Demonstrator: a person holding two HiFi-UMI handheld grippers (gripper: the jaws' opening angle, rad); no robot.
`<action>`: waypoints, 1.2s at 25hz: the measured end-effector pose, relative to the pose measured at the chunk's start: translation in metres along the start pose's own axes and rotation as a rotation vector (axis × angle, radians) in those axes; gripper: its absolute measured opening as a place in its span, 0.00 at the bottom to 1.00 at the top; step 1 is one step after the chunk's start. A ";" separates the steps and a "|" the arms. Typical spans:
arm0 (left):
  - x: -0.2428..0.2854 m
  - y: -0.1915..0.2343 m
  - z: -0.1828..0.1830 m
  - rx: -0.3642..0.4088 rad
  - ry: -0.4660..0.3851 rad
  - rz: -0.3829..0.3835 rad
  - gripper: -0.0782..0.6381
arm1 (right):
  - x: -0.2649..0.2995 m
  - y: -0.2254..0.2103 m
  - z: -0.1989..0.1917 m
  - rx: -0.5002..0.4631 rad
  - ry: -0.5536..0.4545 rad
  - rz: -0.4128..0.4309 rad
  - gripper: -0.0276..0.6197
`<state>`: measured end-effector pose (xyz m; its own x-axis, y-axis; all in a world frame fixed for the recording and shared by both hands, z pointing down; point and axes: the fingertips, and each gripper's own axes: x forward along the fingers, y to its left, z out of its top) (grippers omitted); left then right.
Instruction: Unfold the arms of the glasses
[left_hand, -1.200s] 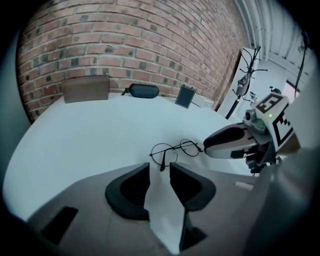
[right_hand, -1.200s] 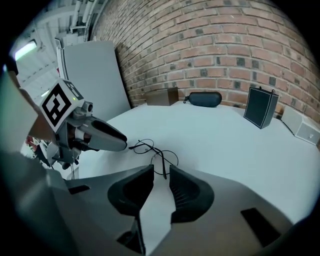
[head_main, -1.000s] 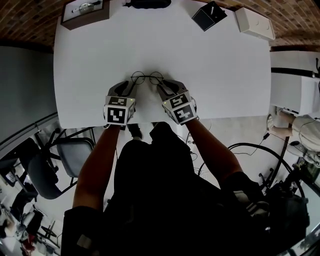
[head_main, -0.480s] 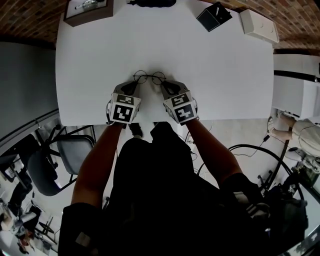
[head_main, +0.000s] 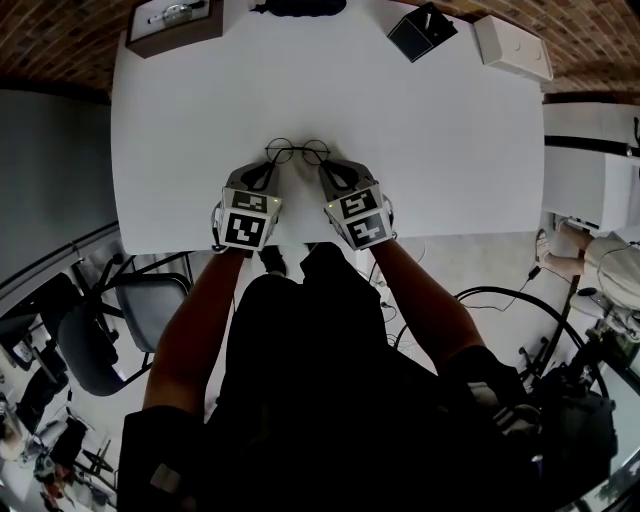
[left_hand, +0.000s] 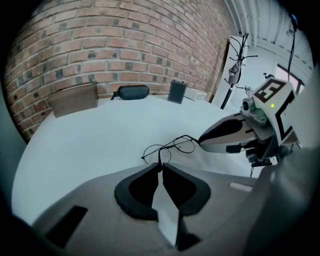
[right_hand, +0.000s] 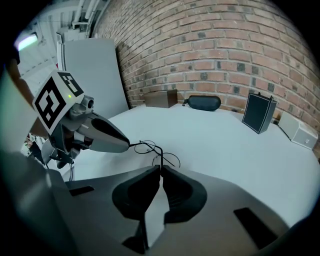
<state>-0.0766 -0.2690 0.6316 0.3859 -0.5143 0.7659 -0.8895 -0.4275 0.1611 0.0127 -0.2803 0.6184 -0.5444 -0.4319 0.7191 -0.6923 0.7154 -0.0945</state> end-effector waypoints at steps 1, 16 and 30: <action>-0.002 -0.002 0.003 0.001 -0.009 0.002 0.16 | -0.003 0.001 0.003 -0.006 -0.014 -0.001 0.08; -0.025 -0.029 0.009 0.085 -0.097 0.039 0.16 | -0.028 0.033 0.031 -0.147 -0.095 0.028 0.08; -0.008 -0.046 -0.014 0.166 -0.084 -0.067 0.16 | -0.014 0.049 0.001 -0.180 -0.042 0.105 0.08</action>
<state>-0.0418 -0.2347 0.6269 0.4678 -0.5383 0.7010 -0.8116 -0.5756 0.0997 -0.0143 -0.2398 0.6026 -0.6312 -0.3698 0.6818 -0.5368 0.8427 -0.0399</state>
